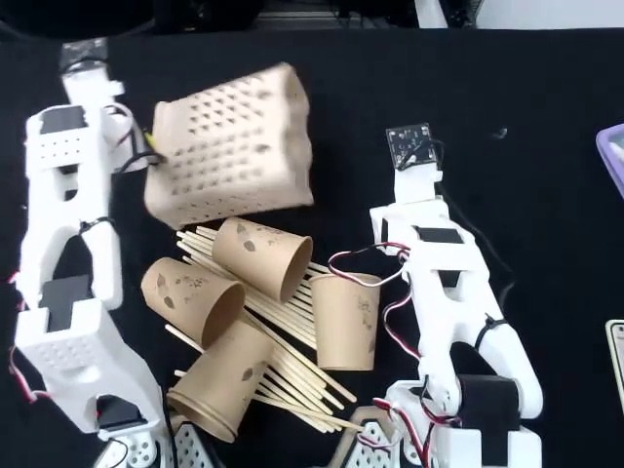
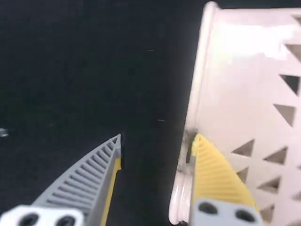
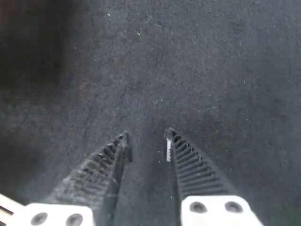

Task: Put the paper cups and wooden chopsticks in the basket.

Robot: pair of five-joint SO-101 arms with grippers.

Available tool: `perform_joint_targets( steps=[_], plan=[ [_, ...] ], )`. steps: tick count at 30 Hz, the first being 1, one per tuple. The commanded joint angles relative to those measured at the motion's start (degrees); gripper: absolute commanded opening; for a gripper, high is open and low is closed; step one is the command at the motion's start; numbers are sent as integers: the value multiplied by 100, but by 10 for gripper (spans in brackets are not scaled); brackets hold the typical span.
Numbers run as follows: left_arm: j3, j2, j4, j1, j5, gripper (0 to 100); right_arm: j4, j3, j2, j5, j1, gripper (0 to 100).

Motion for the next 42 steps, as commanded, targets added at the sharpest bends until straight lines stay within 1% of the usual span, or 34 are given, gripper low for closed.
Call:
perform_joint_targets(
  steps=[1, 7, 12, 15, 18, 21, 23, 27, 29, 31, 33, 37, 42],
  plan=[
    [462, 62, -308, -259, -18, 231, -88, -277, -31, -70, 44, 128],
    [426, 0, -378, -514, -9, 231, -88, -277, -4, -62, 35, 128],
    [171, -44, -316, -971, 0, 231, -88, -277, 4, -62, 35, 128],
    [-391, -334, 369, -1218, 9, 231, -88, -277, 4, -62, 35, 128],
    [-1174, -668, 1266, -1235, 26, 231, -97, -277, 4, -62, 35, 128],
    [-2062, -923, 2154, -1042, 35, 235, -88, -277, 4, -62, 35, 128],
    [-2554, -1002, 2567, -804, 35, 235, -88, -277, 4, -62, 35, 128],
    [-3442, -1055, 3156, -233, 53, 236, -88, -277, 4, -62, 35, 128],
    [-3802, -1055, 3385, 22, 220, 236, -79, -277, 4, -62, 35, 128],
    [-3943, -1055, 3402, 189, 624, 237, -79, -277, 4, -62, 35, 128],
    [-3934, -1011, 3402, 321, 870, 242, -79, -277, 4, -62, 35, 128],
    [-3327, -993, 3385, 549, 941, 295, -79, -277, 4, -53, 35, 128],
    [-2835, -1002, 3174, 769, 914, 284, -79, -277, 4, -44, 35, 128]
  ],
)
